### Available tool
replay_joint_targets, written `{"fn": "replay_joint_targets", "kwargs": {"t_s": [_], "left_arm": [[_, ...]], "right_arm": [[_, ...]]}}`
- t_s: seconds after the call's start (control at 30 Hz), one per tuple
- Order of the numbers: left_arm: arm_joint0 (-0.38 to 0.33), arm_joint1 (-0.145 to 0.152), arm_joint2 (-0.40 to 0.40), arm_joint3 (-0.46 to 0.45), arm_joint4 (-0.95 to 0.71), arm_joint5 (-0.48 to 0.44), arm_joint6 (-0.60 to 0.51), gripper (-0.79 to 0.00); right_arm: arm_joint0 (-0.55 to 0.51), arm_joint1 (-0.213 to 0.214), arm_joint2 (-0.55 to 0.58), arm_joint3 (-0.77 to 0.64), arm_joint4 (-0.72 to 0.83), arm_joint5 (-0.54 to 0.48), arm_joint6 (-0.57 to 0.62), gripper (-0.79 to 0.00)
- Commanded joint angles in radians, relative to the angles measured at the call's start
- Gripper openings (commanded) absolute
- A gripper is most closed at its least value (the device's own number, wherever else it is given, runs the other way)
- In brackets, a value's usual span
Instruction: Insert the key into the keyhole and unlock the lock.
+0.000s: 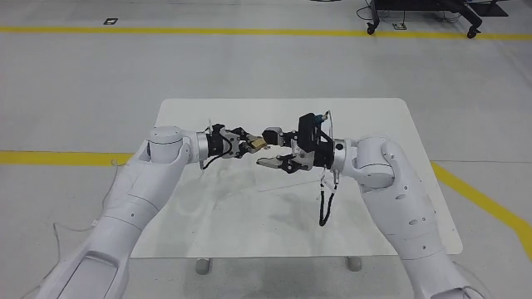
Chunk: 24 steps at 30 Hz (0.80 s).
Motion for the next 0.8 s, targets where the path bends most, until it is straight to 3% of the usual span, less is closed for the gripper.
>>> {"fn": "replay_joint_targets", "kwargs": {"t_s": [0.0,0.1,0.23,0.77], "left_arm": [[0.007,0.002,-0.003,-0.015,0.017,-0.037,0.018,-0.785],[0.018,0.003,-0.009,-0.027,0.013,-0.048,0.022,-0.785],[0.027,0.005,-0.022,-0.040,0.004,-0.065,0.030,-0.785],[0.051,0.009,-0.025,-0.079,-0.006,-0.061,-0.019,-0.785]], "right_arm": [[0.038,0.021,-0.027,0.074,0.162,0.000,0.054,-0.785],[0.075,0.043,-0.072,0.122,0.285,0.000,0.097,-0.785],[0.095,0.067,-0.101,0.150,0.329,0.000,0.127,-0.785],[0.181,0.099,-0.225,0.312,0.288,0.000,0.005,-0.785]]}}
